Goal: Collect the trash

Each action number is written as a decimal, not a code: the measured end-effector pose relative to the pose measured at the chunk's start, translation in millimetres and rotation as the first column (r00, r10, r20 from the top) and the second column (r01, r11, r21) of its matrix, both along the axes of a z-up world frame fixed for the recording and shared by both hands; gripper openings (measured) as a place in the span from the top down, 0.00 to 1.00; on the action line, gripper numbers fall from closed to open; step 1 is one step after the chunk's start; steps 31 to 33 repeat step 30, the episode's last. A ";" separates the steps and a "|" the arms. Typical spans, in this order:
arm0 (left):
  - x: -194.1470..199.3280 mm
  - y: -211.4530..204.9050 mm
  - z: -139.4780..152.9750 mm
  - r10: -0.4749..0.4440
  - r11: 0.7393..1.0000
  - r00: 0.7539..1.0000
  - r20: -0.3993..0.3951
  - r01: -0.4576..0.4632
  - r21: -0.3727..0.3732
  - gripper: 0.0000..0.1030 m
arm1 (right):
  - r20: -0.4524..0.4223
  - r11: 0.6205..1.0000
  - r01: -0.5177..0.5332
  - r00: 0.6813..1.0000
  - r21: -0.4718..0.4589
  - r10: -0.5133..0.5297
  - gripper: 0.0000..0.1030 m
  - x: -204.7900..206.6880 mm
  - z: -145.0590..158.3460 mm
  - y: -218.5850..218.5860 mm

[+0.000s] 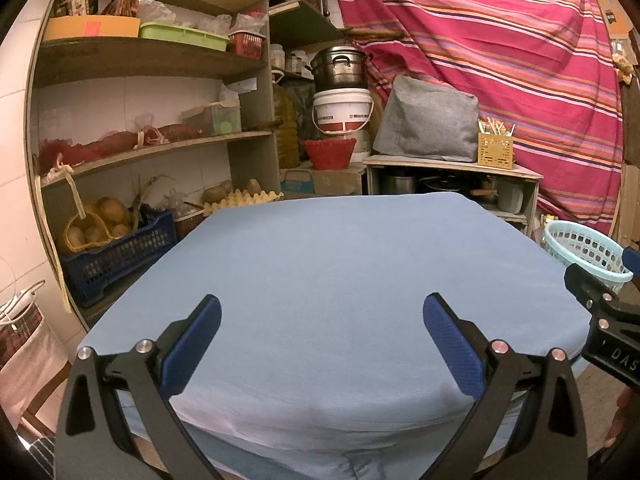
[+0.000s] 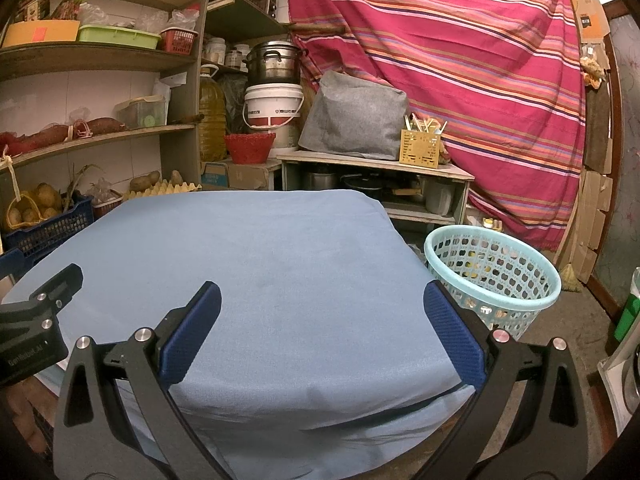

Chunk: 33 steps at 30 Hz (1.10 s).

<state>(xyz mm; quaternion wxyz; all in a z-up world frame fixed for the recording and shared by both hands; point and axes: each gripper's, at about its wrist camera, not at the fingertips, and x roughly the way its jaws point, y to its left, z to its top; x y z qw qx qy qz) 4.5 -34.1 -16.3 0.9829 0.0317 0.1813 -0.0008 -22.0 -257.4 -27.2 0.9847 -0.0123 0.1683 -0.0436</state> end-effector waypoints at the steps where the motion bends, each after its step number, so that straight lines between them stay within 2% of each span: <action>1: 0.7 0.8 0.2 0.000 1.000 1.000 0.000 0.000 0.000 0.04 | 0.000 1.000 0.000 1.000 0.000 0.000 0.04 -0.1 -0.5 -0.7; 33: 0.4 3.3 0.6 -0.003 1.000 1.000 -0.005 0.003 -0.004 0.04 | 0.003 1.000 0.008 1.000 -0.007 -0.008 0.04 -1.1 -2.3 -4.9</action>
